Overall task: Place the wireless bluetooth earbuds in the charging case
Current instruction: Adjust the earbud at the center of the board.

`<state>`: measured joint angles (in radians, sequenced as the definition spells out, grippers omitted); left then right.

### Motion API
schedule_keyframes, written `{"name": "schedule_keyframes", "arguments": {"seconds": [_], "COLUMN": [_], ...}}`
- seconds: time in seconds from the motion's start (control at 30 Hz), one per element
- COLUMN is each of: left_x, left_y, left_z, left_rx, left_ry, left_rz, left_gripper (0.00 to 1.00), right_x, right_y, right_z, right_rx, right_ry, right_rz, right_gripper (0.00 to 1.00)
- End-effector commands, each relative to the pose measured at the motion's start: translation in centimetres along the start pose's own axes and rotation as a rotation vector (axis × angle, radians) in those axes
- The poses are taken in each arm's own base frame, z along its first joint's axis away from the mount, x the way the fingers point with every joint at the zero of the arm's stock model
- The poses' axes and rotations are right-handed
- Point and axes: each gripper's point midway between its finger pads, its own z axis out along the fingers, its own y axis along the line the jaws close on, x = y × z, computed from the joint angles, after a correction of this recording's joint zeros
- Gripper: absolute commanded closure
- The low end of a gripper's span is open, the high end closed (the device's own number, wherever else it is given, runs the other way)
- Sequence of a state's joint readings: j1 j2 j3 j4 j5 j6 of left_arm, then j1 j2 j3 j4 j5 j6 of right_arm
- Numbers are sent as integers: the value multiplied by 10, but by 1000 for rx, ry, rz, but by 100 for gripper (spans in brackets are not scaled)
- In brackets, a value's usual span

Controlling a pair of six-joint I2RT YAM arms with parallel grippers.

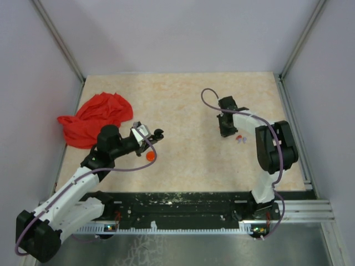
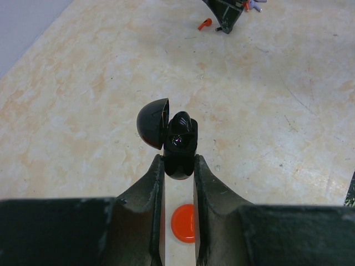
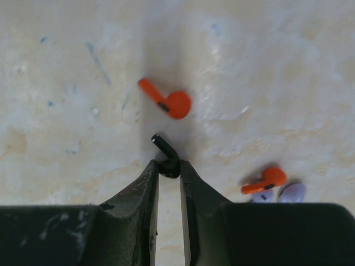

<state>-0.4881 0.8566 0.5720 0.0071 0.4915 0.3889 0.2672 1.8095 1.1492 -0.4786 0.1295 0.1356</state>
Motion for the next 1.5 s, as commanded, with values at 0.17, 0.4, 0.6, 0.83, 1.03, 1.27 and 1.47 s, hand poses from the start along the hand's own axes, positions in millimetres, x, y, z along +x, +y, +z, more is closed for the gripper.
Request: {"name": "schedule_keyframes", "arguments": {"seconds": [0.17, 0.4, 0.6, 0.83, 1.03, 1.27, 1.47], "left_x": [-2, -1, 0, 1, 2, 2, 1], "left_y": [-2, -1, -1, -1, -1, -2, -3], "left_z": [0, -1, -1, 0, 0, 1, 1], "left_rx": [8, 5, 3, 3, 4, 8, 14], "left_ry": [-8, -5, -2, 2, 4, 5, 1], "left_rz": [-4, -4, -3, -4, -4, -8, -11], "left_gripper": [100, 100, 100, 100, 100, 100, 100], "right_x": [50, 72, 75, 67, 56, 51, 40], "right_y": [78, 136, 143, 118, 108, 118, 125], "right_z": [-47, -47, -42, -48, -45, -62, -82], "right_rx": [-120, -188, -169, -70, -92, -174, -256], "right_ry": [36, 56, 83, 61, 46, 9, -30], "right_rz": [-236, -469, -553, -557, -432, -384, -321], "right_gripper": [85, 85, 78, 70, 69, 68, 67]}}
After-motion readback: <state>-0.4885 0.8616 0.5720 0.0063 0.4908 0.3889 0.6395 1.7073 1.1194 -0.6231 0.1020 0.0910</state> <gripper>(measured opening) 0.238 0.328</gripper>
